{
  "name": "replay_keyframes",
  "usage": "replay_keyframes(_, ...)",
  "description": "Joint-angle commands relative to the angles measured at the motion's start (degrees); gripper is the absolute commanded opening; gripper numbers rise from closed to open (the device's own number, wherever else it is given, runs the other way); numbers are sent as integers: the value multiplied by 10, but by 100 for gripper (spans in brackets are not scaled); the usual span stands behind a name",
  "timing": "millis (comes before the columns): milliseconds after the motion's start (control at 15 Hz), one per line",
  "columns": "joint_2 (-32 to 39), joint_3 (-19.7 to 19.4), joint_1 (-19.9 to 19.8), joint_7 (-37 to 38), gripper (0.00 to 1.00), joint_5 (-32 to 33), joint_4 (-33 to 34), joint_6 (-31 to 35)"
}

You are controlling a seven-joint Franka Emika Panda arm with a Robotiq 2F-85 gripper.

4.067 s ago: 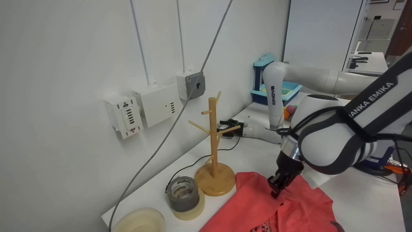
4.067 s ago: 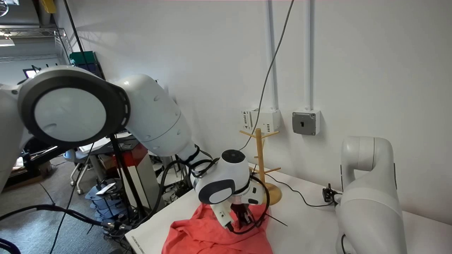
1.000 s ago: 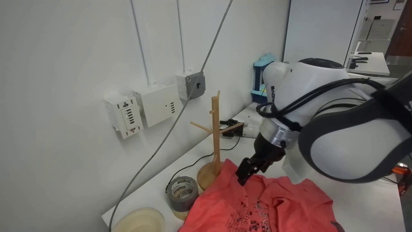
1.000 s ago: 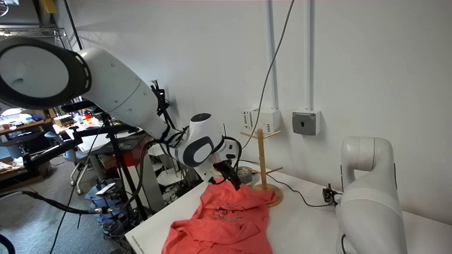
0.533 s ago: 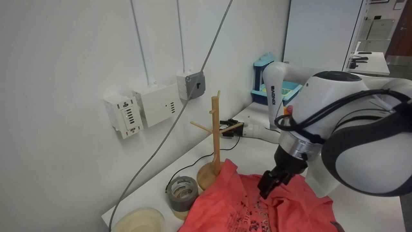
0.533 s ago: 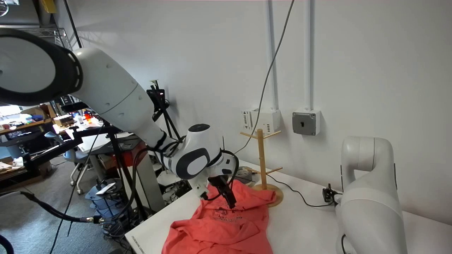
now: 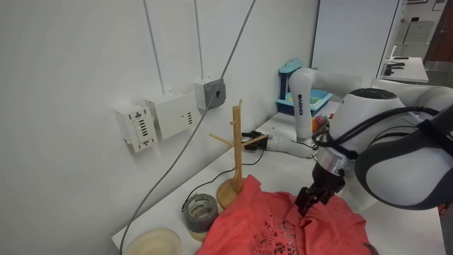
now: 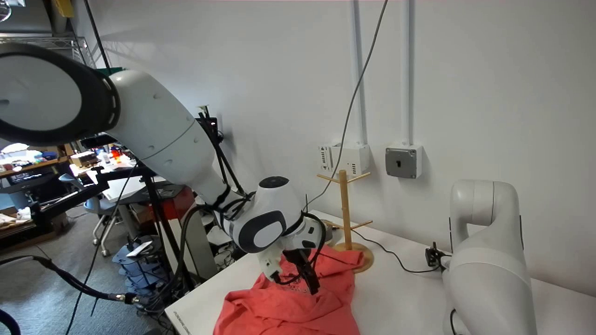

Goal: Move the shirt away from you then unfold it

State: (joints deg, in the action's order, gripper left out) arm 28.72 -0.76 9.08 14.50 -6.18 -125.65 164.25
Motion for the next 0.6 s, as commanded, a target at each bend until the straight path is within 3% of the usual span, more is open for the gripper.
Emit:
replay_keyframes(0, 31, 14, -32, -26, 92, -6, 23, 8)
replay_keyframes(533, 93, 24, -52, -39, 78, -7, 84, -1)
